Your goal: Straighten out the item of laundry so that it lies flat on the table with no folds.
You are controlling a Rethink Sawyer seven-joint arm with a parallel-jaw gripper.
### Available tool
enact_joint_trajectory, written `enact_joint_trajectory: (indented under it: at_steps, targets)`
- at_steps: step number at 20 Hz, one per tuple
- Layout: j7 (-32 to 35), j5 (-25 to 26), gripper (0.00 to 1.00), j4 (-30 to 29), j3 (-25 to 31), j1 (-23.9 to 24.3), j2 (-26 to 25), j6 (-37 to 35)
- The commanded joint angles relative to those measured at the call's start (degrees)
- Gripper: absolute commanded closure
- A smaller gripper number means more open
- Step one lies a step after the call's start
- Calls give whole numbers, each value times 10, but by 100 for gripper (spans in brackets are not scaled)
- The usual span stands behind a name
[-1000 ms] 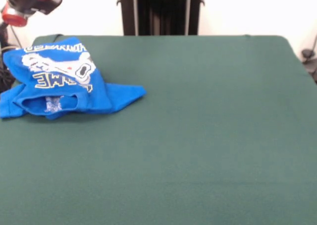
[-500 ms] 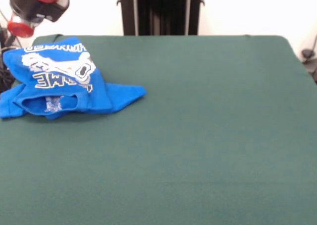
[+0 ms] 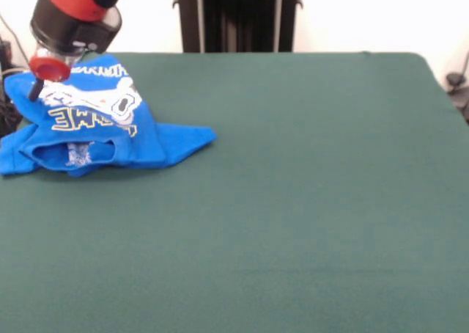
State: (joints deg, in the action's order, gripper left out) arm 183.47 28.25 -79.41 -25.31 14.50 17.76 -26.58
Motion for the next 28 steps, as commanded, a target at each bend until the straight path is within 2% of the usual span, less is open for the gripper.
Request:
enact_joint_trajectory:
  at_steps: [1,8,11,18,20,28]
  targets:
    - [-106,-12,0,63,94,-37,-17,-97]
    - [-112,14,0,121,74,-60,-34,-118]
    - [-128,13,0,148,84,-53,-41,-133]
    - [-167,-17,0,210,144,-22,-53,-179]
    - [-186,-33,0,214,180,-4,-54,-188]
    - [-173,-59,0,242,231,3,-78,-286]
